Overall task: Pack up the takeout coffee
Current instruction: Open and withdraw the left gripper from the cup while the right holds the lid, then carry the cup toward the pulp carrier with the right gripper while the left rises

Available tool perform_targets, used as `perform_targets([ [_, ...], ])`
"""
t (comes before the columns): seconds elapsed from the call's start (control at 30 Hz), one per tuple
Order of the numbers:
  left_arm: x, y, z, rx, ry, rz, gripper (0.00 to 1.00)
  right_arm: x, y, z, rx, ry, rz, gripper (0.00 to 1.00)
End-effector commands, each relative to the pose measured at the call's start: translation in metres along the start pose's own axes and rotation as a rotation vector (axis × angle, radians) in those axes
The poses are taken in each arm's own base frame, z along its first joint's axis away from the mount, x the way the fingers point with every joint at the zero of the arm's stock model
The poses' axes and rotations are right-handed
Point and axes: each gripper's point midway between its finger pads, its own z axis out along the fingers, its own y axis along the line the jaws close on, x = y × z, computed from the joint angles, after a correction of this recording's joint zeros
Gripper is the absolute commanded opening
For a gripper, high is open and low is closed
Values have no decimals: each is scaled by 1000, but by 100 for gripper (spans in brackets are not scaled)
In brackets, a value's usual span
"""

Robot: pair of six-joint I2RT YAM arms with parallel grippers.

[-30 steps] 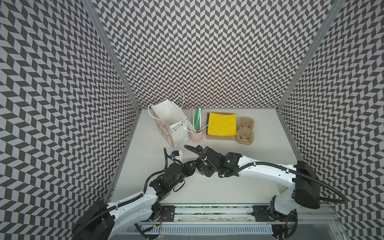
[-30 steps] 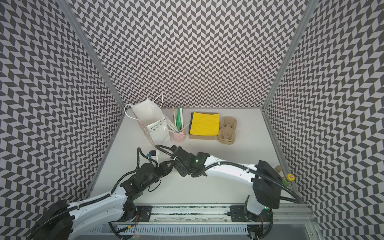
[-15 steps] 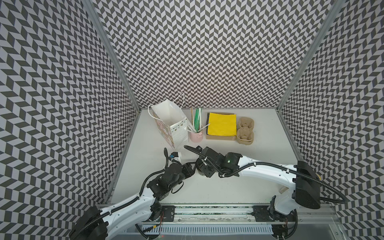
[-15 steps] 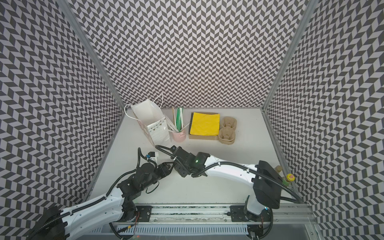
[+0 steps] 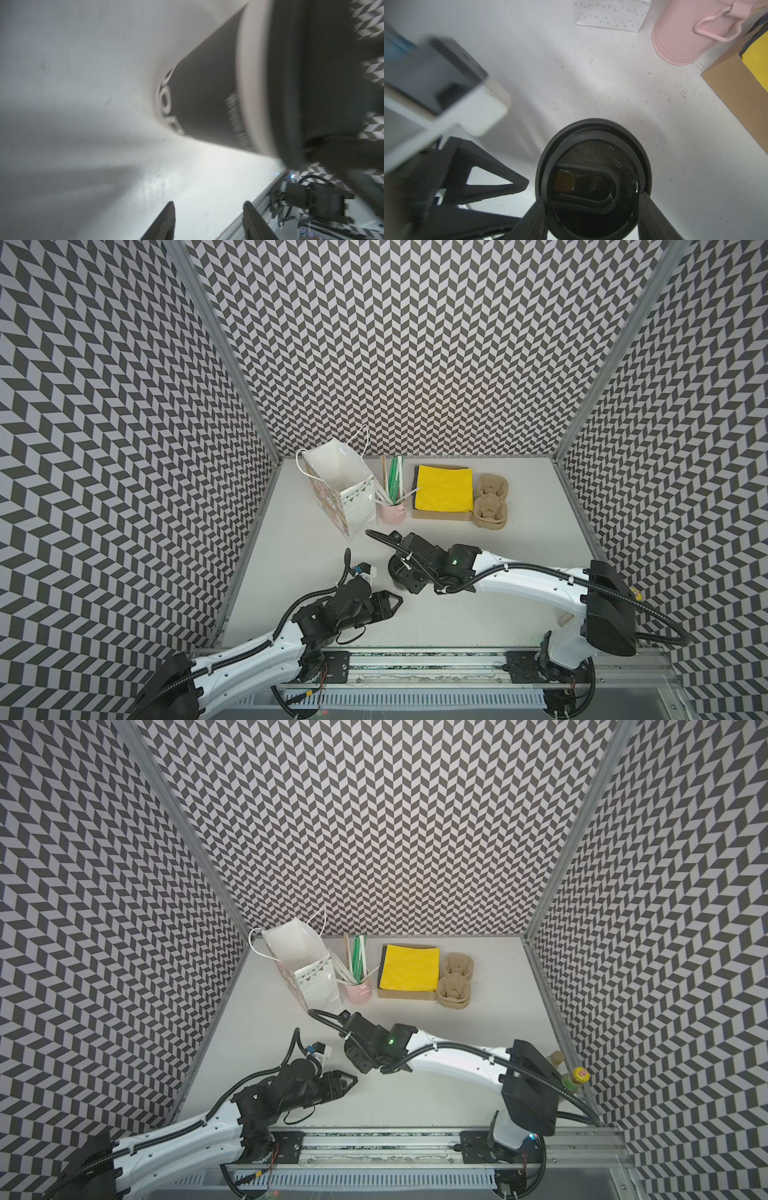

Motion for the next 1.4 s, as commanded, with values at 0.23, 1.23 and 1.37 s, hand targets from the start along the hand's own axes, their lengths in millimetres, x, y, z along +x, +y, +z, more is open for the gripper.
perform_targets([
  [0.23,7,12,-8,-70,35,9,50,78,8,27,-51,282,-13,60],
  [1.23,-84,-84,-97,-2,-328,236,53,45,-119,-61,269,79,338,53],
  [1.37,-97,-98,-101,-15,-355,275,53,55,-163,-80,384,52,438,53],
])
